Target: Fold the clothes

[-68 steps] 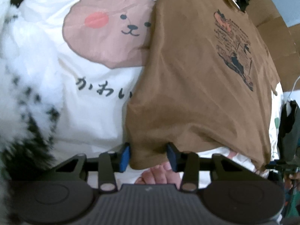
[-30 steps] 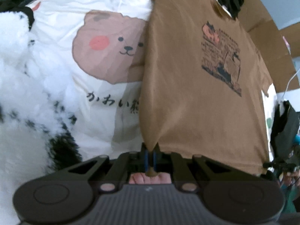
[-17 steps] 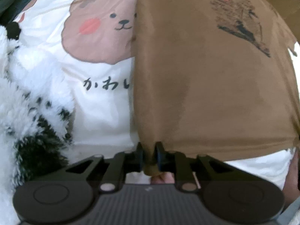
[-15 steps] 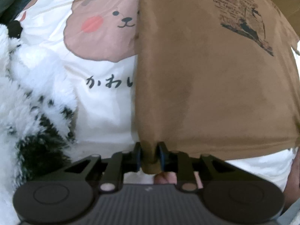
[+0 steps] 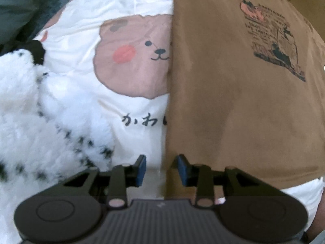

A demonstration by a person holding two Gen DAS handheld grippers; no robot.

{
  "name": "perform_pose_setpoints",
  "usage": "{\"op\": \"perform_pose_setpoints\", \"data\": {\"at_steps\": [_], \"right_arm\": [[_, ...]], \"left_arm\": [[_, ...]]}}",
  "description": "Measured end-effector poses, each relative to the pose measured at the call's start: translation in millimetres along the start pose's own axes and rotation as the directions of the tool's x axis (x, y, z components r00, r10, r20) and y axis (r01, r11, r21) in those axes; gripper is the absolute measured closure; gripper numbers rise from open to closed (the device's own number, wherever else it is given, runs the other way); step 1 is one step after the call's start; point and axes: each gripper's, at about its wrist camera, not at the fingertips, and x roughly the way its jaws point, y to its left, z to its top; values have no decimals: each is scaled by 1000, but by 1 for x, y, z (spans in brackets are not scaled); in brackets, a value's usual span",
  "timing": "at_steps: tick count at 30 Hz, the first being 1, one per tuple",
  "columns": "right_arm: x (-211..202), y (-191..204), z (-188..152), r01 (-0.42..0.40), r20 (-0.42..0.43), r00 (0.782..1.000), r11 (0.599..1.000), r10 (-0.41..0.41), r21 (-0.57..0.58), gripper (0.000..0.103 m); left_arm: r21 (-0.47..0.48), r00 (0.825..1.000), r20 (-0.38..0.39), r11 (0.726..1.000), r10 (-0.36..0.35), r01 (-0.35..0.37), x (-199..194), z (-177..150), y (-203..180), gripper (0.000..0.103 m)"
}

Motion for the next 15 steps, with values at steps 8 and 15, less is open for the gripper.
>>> {"op": "perform_pose_setpoints", "data": {"at_steps": [8, 15], "right_arm": [[23, 6, 1, 38, -59, 997, 999, -39, -19, 93], [-11, 13, 7, 18, 42, 999, 997, -15, -70, 93]], "left_arm": [[-8, 999, -27, 999, 44, -45, 10, -4, -4, 87], [-3, 996, 81, 1000, 29, -29, -24, 7, -8, 85]]}}
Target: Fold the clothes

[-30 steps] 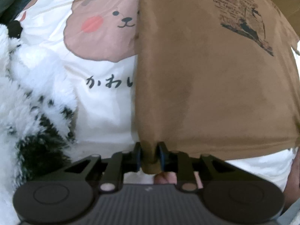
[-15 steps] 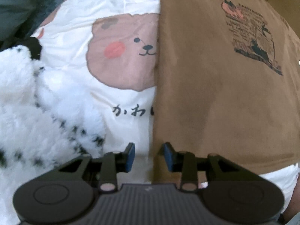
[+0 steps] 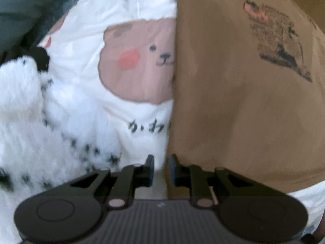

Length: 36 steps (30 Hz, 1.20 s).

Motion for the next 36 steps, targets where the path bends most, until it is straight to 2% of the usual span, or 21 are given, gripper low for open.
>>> {"op": "perform_pose_setpoints", "data": {"at_steps": [6, 15, 19, 23, 28, 36], "right_arm": [[-2, 21, 9, 9, 83, 997, 996, -2, -84, 93], [31, 70, 24, 107, 150, 986, 956, -68, -272, 93], [45, 82, 31, 114, 148, 986, 942, -70, -317, 93], [60, 84, 34, 120, 153, 986, 936, -72, -332, 93], [75, 89, 29, 153, 133, 985, 922, -111, -356, 93], [72, 100, 24, 211, 167, 973, 899, -157, -385, 92]], "left_arm": [[76, 995, 69, 995, -73, 68, -9, 11, -28, 76], [158, 987, 32, 976, -158, 151, 29, 14, -57, 74], [164, 992, 22, 979, -123, 118, 44, 7, -52, 74], [140, 993, 4, 983, -119, 118, 55, 4, -41, 74], [160, 996, 2, 983, -94, 92, 57, 0, -40, 72], [161, 995, 8, 982, -97, 94, 56, -4, -41, 70]]}}
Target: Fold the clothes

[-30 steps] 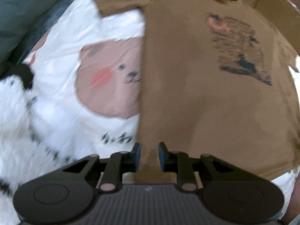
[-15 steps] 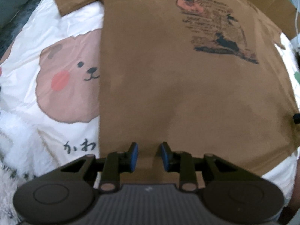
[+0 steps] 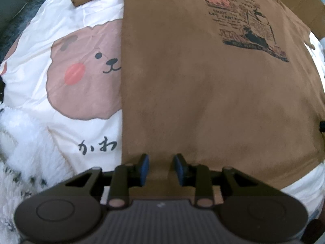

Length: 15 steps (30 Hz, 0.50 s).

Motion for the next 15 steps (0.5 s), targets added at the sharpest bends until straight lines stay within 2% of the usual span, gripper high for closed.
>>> {"op": "perform_pose_setpoints", "data": {"at_steps": [6, 8, 10, 12, 15], "right_arm": [[7, 3, 8, 25, -26, 999, 999, -26, -28, 93], [9, 4, 10, 29, -44, 999, 999, -31, -32, 99], [6, 5, 10, 34, -54, 998, 998, -37, -56, 100], [-2, -1, 8, 26, -51, 998, 999, -28, -36, 101], [-16, -14, 3, 59, -41, 997, 998, -60, -16, 101]], "left_arm": [[-6, 1000, 1, 1000, -2, 2, -1, -1, -3, 69], [-8, 1000, 1, 1000, 1, -1, -3, -1, -4, 69], [-13, 1000, 4, 1000, -1, 1, -6, 0, -4, 69], [-24, 1000, 21, 1000, 5, -4, -11, 3, -2, 69], [-48, 999, 40, 999, 26, -24, -17, 7, 3, 67]]}}
